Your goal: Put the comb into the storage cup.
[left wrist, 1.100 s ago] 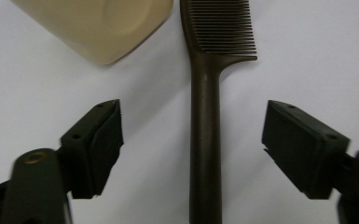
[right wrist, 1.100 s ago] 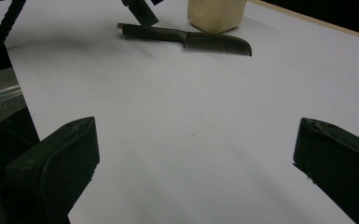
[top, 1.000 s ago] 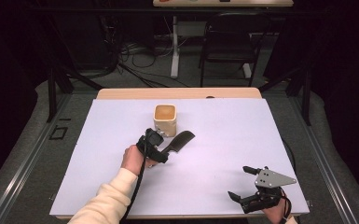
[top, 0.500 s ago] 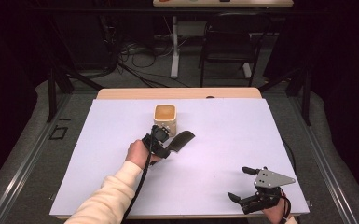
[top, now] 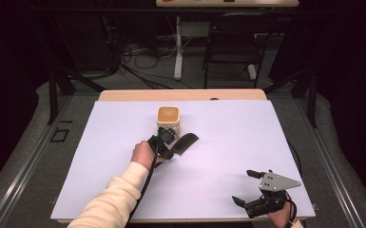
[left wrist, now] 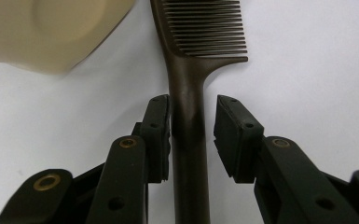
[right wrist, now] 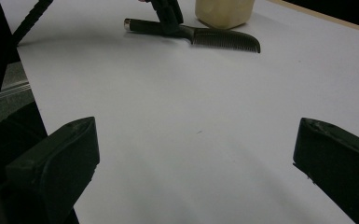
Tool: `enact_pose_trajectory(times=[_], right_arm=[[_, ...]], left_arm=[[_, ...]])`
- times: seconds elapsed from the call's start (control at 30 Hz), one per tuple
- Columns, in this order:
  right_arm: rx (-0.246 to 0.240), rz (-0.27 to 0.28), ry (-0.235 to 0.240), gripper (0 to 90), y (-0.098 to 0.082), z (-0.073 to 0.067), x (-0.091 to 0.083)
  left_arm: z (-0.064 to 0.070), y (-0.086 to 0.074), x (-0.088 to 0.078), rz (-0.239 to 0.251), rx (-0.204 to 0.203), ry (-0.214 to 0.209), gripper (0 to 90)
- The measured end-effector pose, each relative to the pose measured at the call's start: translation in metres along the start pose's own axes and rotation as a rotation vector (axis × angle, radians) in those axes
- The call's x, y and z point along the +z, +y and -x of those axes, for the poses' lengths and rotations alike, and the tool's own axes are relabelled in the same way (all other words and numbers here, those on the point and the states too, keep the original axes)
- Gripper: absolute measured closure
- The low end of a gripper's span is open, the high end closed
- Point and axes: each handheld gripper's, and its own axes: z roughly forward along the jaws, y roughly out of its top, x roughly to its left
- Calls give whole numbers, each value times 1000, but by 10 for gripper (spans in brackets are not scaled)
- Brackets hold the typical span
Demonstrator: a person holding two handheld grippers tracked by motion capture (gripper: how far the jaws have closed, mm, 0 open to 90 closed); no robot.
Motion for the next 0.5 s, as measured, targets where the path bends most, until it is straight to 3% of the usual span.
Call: enact_pose_trajectory(times=[0.5], right_arm=[[-13,-3,16,0,0,-1,0]], left_arm=[[-1,2,8,-10,-20,6,670]])
